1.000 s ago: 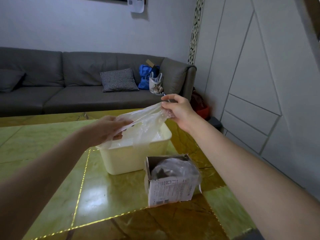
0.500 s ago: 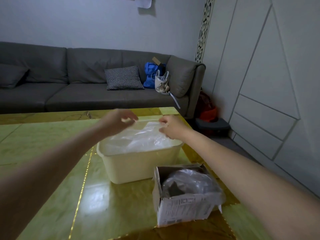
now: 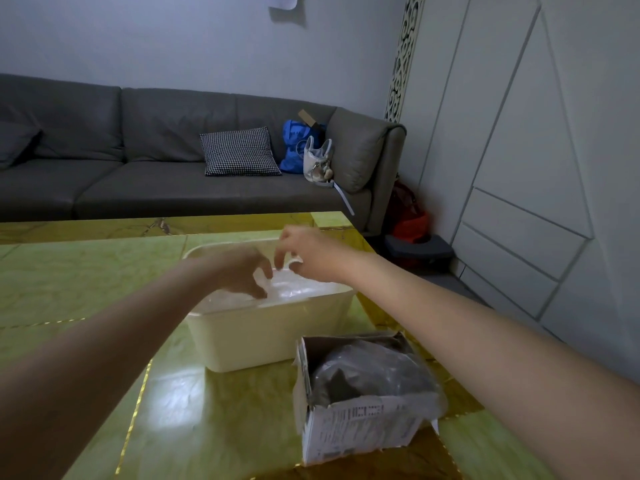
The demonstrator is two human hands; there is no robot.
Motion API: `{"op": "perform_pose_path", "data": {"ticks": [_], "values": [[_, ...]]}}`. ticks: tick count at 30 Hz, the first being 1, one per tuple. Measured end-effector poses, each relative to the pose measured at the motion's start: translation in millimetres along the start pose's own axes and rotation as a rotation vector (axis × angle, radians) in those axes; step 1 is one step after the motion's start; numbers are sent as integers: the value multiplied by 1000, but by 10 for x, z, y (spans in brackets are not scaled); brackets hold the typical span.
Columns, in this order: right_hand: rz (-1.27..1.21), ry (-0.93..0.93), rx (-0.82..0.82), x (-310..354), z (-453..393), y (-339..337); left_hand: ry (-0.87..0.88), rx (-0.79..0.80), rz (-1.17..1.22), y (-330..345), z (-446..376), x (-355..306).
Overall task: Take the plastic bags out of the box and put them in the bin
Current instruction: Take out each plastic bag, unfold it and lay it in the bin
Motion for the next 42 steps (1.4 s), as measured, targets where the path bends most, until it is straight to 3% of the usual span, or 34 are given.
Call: {"op": "perform_pose_path", "data": {"ticks": [2,4,6,10,13,17,21,23,25,28,30,33,35,42], "values": [[-38,44,227,-31,-30,252,59,-174,23,-178,74,-43],[-7,83,310,-102,-32,363,109,-265,29,-283,141,-90],[1,106,312,-137,-55,424,105,-150,11,-189,142,-103],[42,215,415,-301,-45,570,-89,240,-142,215,75,75],[-91,294,491,-437,-19,639,-107,308,-60,308,36,169],[-316,294,339,-444,27,420,-72,239,-39,143,115,115],[-386,275,98,-397,285,-137,4,16,170,-264,296,-54],[-354,277,66,-356,502,-327,87,-93,272,-421,424,-264],[-305,289,170,-286,713,-363,178,-123,322,-467,541,-525],[-194,370,477,-166,1116,-178,270,-42,268,-299,745,-941],[-55,406,566,-110,1315,-57,298,23,190,-148,840,-1163],[102,382,513,-25,1405,47,281,52,89,7,938,-1351],[61,376,411,-9,1378,8,266,32,113,29,950,-1384],[-511,388,156,49,1319,-318,172,-43,424,-125,984,-1200]]}}
Point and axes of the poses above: each hand's wrist, its own z-axis away from the middle knuckle, its own y-axis out of the palm, x = y × z, the point moved 8 cm from there along -z, towards the middle knuckle, and after that the axes turned 3 degrees about -y, right-handed, at the moved point
